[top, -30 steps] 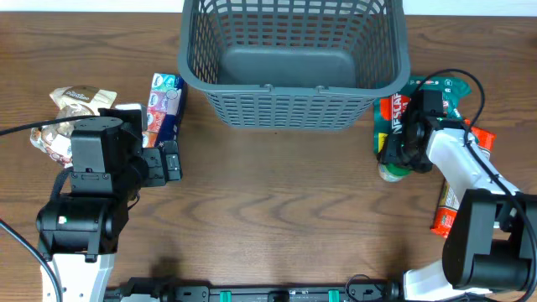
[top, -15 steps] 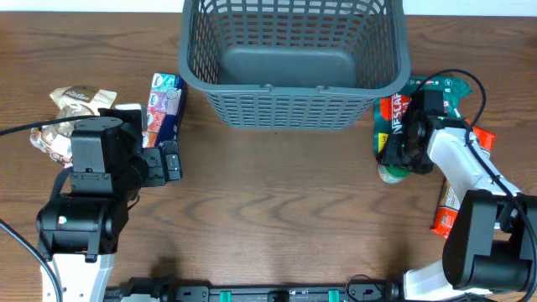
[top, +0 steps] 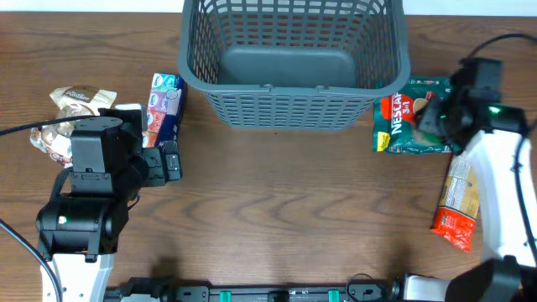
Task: Pack container
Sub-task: 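Lift the jar with the right gripper and carry it over the basket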
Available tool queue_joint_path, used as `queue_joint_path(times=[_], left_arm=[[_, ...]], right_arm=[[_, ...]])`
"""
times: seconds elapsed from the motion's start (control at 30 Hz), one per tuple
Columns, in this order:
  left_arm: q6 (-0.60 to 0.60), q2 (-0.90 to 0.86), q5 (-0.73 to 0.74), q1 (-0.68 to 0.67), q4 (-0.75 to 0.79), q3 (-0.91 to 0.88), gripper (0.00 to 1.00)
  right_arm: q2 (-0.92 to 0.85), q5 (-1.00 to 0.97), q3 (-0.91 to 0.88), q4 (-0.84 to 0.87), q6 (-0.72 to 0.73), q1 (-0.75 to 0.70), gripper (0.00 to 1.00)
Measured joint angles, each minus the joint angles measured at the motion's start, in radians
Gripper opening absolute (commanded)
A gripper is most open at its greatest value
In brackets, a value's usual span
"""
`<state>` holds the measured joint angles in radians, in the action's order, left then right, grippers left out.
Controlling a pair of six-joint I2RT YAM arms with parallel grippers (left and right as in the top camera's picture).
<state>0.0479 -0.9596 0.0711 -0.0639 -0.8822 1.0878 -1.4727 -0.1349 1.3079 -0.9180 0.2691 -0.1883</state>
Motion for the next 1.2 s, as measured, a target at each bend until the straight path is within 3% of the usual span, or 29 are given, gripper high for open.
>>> queue_joint_path(times=[0.2,0.37,0.6,0.87,1.2], left_arm=[[0.0,0.0,0.0,0.0,0.0,0.0,0.99],[0.0,0.0,0.0,0.0,0.0,0.0,0.98],[0.0,0.0,0.0,0.0,0.0,0.0,0.99],[0.0,0.0,0.0,0.0,0.0,0.0,0.98],[0.0,0.0,0.0,0.0,-0.002,0.0,0.99]], right_arm=[[0.008,-0.057,0.106,-0.033,0.003,-0.042,0.01],[0.008,-0.039,0.295,-0.037,-0.062,-0.023,0.01],[0.01,0.091,0.53,0.06,-0.237,0.121,0.01],[-0.031,0.271,0.563,0.145,-0.472,0.354,0.01],[-0.37,0.318,0.571,0.103,-0.566,0.443,0.01]])
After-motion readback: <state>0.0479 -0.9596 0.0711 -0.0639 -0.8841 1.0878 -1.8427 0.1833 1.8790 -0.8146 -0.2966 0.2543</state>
